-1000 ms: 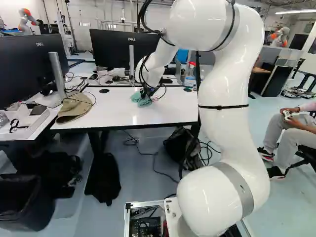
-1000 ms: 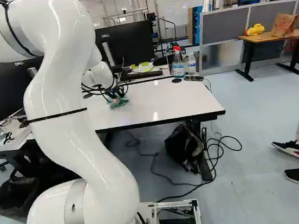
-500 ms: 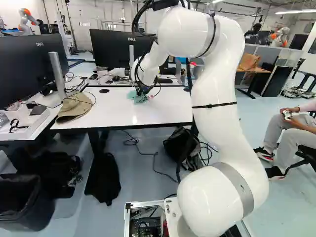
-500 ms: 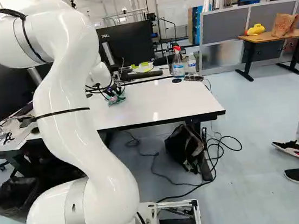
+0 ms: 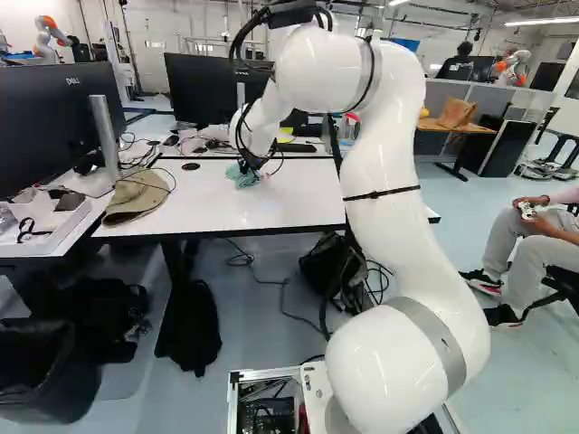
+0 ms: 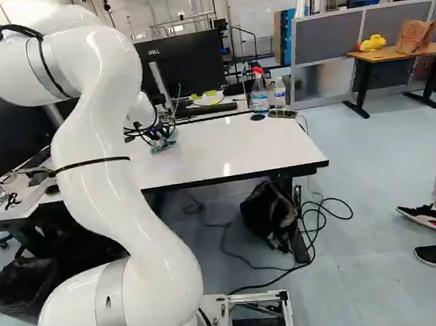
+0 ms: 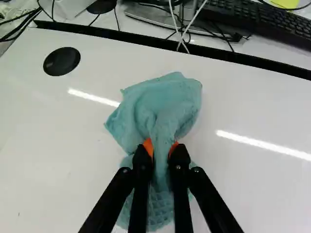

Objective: Clean the table with the green towel

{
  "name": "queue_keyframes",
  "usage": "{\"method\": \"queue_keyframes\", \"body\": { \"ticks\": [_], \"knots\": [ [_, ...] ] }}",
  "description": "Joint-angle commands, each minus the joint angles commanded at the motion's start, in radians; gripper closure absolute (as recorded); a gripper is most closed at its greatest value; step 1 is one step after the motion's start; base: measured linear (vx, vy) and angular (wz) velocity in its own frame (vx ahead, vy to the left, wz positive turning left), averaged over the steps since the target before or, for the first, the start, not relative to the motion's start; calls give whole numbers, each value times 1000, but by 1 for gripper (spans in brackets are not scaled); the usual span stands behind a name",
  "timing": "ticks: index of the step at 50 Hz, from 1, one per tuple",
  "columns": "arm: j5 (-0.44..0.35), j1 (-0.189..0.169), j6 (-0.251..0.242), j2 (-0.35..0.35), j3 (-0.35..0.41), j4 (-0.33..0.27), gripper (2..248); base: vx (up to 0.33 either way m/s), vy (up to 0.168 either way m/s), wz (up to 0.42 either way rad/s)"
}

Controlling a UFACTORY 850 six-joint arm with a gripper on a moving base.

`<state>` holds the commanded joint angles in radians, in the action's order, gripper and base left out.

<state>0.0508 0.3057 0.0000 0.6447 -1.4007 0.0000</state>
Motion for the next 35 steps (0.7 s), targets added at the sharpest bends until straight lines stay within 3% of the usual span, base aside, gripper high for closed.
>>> {"method": "queue_keyframes", "body": {
  "ticks": [21, 35],
  "knots": [
    [0, 53, 0, 16, -23, 0, 199, 0, 0, 0],
    [0, 83, 0, -14, 19, 0, 199, 0, 0, 0]
  ]
}}
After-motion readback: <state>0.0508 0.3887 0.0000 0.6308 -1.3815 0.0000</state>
